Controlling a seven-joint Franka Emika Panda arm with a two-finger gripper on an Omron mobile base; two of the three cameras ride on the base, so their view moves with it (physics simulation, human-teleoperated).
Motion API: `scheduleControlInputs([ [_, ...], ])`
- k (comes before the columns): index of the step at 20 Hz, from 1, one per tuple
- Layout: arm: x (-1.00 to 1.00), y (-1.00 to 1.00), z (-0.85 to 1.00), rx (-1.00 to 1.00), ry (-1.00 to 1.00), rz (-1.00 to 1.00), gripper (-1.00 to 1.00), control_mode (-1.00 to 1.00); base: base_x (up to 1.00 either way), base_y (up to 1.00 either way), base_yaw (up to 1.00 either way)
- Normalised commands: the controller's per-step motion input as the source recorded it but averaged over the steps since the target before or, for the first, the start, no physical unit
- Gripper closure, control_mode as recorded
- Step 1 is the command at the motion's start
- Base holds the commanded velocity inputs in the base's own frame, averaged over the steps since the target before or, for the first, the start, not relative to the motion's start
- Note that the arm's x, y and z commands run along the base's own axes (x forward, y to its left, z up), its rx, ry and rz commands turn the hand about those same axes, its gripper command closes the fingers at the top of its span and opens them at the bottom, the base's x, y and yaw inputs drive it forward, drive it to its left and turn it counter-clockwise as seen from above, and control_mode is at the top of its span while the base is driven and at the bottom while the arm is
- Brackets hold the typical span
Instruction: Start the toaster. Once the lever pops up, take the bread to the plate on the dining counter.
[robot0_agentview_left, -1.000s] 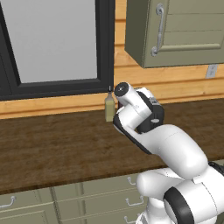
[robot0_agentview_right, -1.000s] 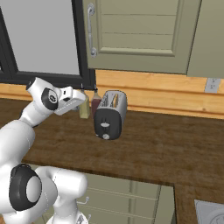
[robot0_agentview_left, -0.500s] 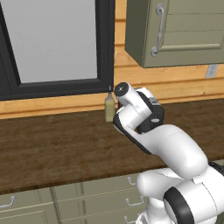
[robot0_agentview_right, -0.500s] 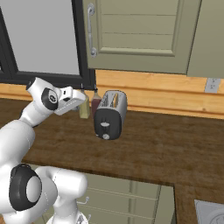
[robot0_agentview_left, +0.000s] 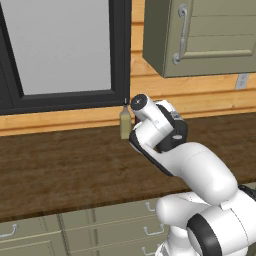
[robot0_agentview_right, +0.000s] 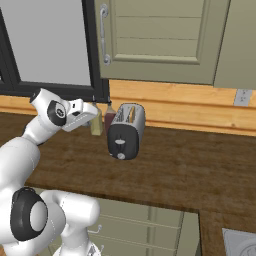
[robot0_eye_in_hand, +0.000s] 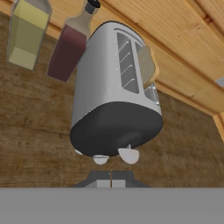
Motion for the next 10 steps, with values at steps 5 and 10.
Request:
scheduleControlInputs([
  [5,0.00,0.00,0.00,0.00,0.00,0.00,1.00,-1.00,0.00,0.00,0.00],
  [10,0.00,0.00,0.00,0.00,0.00,0.00,1.00,-1.00,0.00,0.00,0.00],
])
